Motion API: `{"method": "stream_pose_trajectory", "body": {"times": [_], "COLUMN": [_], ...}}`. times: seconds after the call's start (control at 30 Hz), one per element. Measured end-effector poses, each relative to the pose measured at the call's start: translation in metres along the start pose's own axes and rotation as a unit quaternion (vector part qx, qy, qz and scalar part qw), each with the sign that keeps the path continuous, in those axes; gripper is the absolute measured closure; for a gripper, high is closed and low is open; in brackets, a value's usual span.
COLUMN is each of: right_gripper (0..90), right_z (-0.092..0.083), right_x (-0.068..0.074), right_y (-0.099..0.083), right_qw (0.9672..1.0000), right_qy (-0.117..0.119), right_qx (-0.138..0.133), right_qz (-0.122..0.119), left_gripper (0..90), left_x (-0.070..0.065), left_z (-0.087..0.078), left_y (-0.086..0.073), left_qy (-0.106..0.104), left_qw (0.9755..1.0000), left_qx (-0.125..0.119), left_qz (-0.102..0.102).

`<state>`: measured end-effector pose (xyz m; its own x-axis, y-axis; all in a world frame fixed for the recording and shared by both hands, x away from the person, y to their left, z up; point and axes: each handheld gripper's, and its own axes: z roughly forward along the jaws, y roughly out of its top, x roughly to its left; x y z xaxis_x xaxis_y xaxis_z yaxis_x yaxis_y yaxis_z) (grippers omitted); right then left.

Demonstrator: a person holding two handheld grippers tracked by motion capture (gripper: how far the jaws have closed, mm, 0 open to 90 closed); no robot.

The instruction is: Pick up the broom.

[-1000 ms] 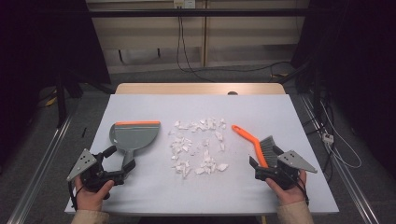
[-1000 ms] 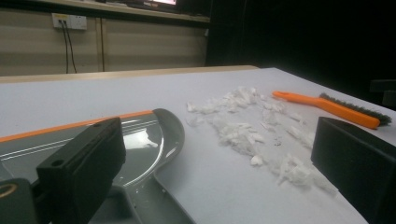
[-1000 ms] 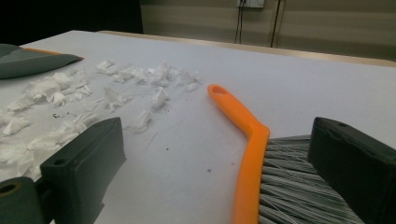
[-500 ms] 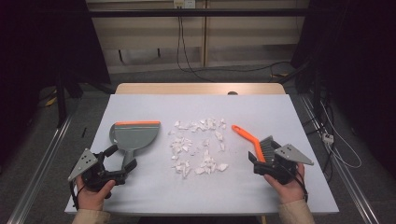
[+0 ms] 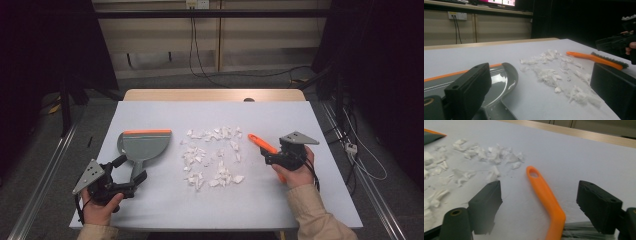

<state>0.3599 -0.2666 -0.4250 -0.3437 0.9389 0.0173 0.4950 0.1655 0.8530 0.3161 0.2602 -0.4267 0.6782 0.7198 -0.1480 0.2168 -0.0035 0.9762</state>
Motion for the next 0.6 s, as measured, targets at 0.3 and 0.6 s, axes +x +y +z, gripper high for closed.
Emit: {"method": "stream_pose_trajectory", "body": {"times": [0.3, 0.6], "right_gripper": [40.1, 45.4], "right_z": [0.032, 0.050], "right_x": [-0.013, -0.008], "right_y": [0.008, 0.003], "right_qw": [0.9965, 0.9908], "right_qy": [-0.002, 0.007], "right_qx": [0.079, 0.130], "right_qz": [-0.027, -0.037], "left_gripper": [3.5, 3.6], "left_x": [0.000, 0.001], "left_z": [0.001, 0.001], "left_y": [0.000, -0.001], "left_qy": [-0.004, -0.007], "left_qw": [1.0000, 1.0000], "left_qx": [0.001, 0.000], "left_qz": [-0.001, -0.003]}}
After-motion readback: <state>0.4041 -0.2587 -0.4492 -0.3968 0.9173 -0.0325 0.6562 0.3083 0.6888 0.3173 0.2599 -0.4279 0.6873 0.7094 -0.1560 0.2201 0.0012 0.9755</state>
